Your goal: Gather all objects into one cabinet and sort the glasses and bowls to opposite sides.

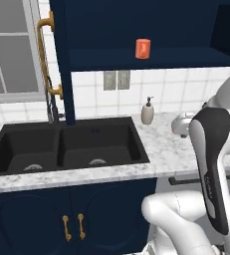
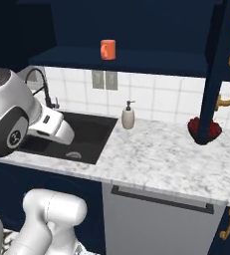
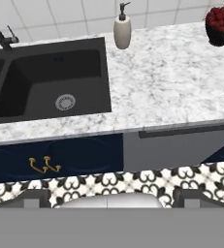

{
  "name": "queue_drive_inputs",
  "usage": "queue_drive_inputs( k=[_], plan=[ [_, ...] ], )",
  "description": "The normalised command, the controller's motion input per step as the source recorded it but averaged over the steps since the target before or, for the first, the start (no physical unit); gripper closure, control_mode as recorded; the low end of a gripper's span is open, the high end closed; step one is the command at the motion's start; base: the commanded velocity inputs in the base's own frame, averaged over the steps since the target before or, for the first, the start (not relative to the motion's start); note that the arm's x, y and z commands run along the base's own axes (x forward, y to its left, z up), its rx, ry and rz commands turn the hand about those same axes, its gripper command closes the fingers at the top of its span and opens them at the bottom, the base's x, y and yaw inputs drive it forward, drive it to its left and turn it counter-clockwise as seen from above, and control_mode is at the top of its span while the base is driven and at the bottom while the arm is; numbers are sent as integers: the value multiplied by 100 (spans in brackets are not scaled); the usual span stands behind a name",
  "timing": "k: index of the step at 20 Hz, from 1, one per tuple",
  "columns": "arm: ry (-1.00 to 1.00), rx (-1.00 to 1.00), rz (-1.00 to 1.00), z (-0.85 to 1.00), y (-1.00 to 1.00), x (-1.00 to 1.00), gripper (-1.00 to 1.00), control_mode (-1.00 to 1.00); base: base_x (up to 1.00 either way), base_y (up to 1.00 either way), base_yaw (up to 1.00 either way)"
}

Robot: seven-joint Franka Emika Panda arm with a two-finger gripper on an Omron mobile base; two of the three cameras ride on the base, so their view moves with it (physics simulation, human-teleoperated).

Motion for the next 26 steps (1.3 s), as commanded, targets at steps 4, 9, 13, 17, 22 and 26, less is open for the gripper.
queue_drive_inputs(
  k=[4,9,13,17,22,26],
  plan=[
    [0,0,0,0,0,0,-100,100,60,8,-20],
    [0,0,0,0,0,0,-100,100,36,2,-25],
    [0,0,0,0,0,0,-100,100,20,22,-22],
    [0,0,0,0,0,0,-100,100,45,3,-2],
    [0,0,0,0,0,0,-100,100,52,0,2],
    [0,0,0,0,0,0,-100,100,29,0,11]
  ],
)
